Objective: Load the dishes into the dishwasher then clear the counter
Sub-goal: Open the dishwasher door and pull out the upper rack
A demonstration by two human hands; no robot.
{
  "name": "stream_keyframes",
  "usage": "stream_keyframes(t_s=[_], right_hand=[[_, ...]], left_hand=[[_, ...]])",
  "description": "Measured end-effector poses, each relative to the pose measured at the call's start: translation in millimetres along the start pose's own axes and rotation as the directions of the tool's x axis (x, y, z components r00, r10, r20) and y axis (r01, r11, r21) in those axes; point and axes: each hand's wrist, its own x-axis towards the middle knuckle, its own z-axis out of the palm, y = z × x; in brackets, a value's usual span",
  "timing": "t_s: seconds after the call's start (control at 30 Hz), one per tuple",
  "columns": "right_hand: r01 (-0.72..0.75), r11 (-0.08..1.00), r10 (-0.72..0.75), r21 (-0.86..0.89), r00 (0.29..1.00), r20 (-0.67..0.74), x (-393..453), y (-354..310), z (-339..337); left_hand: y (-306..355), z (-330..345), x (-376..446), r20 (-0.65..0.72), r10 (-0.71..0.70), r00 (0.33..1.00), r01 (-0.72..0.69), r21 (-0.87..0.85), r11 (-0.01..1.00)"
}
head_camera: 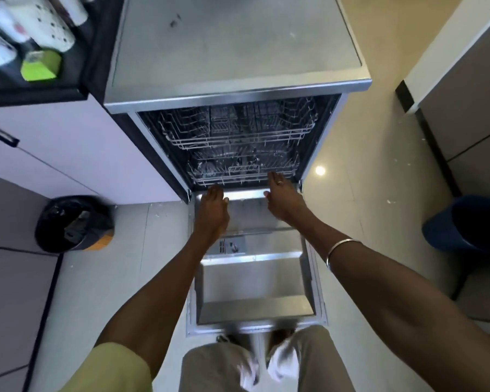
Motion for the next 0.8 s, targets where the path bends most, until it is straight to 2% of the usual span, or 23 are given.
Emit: stream_keyframes(t_s=[0.23, 0.3, 0.5, 0.6, 0.7, 0.8], right_hand=[[0.092, 0.992, -0.104, -0.087, 0.983, -0.152, 106, 19, 7], [0.13, 0.98, -0.165, -0.153, 0.953, -0.252, 136, 24, 15], [0.085, 0.966, -0.185, -0.244, 0.886, -0.425, 194, 41, 43], [0.113, 0.96, -0.236, -0.257, 0.822, -0.518, 200, 45, 55], [0.083, 0.961, -0.219, -0.264, 0.811, -0.542, 196, 44, 55], [0.091, 0.962, -0.23, -0.257, 0.779, -0.583, 195, 47, 48]], left_hand=[[-48, 18, 104, -0.182, 0.144, 0.973, -0.123, 0.125, 0.985], [-65, 22, 133, -0.22, 0.189, 0.957, -0.15, 0.182, 0.972], [-92, 29, 194, -0.263, 0.304, 0.916, -0.216, 0.316, 0.924], [-89, 34, 200, -0.354, 0.288, 0.89, -0.161, 0.346, 0.924], [-84, 42, 202, -0.463, 0.267, 0.845, -0.111, 0.337, 0.935], [-77, 39, 202, -0.475, 0.236, 0.848, -0.084, 0.319, 0.944]])
